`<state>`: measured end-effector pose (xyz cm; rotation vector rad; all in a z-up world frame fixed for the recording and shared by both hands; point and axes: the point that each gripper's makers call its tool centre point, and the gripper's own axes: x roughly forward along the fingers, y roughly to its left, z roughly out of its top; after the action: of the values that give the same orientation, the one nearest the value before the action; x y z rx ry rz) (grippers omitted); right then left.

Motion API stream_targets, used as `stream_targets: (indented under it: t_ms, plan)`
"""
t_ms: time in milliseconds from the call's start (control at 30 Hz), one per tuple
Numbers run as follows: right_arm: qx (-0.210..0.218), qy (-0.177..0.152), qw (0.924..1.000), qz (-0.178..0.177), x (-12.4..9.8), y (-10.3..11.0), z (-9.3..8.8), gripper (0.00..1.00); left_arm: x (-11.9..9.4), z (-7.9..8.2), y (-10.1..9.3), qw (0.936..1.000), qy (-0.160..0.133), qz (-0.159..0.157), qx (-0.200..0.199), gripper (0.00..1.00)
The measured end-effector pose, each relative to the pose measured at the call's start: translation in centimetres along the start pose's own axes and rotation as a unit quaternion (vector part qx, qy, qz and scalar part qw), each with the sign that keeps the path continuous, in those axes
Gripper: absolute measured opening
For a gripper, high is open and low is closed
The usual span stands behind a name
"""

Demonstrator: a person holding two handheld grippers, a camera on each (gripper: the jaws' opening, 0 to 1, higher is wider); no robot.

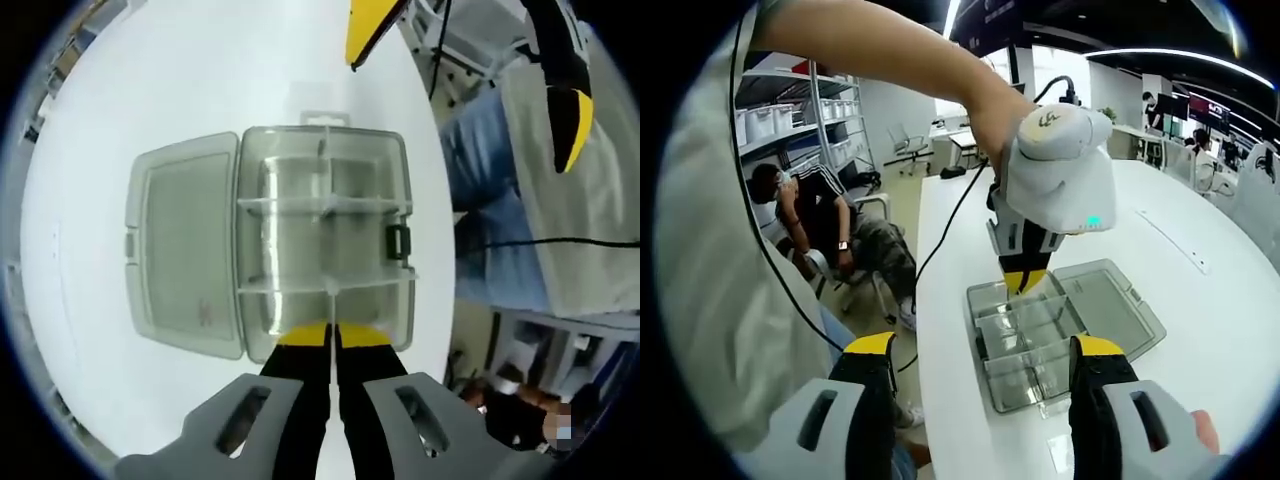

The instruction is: Insert the divider into the dual guide fixture by aligning both edges with the guide slots and pushing it downward to the bottom, including one-sided entry, uneven engagement, binding, and posture correction.

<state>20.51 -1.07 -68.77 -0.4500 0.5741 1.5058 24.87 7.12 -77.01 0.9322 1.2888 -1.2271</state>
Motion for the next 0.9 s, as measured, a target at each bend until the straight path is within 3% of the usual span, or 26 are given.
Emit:
stream_targets:
  t_ms: [533,900]
  plan:
    - [0.002,0.001,1.0,0.005,0.57,0.28,-0.13,0.67,-0.21,0.08,0.03,0.9996,0.027,0.004,-0.002,0.0]
    - [0.006,0.0,1.0,0.004,0.49,0.22,-0.47,0.67,-0.4,0.24,0.03,0.9996,0.024,-0.007,0.013,0.0]
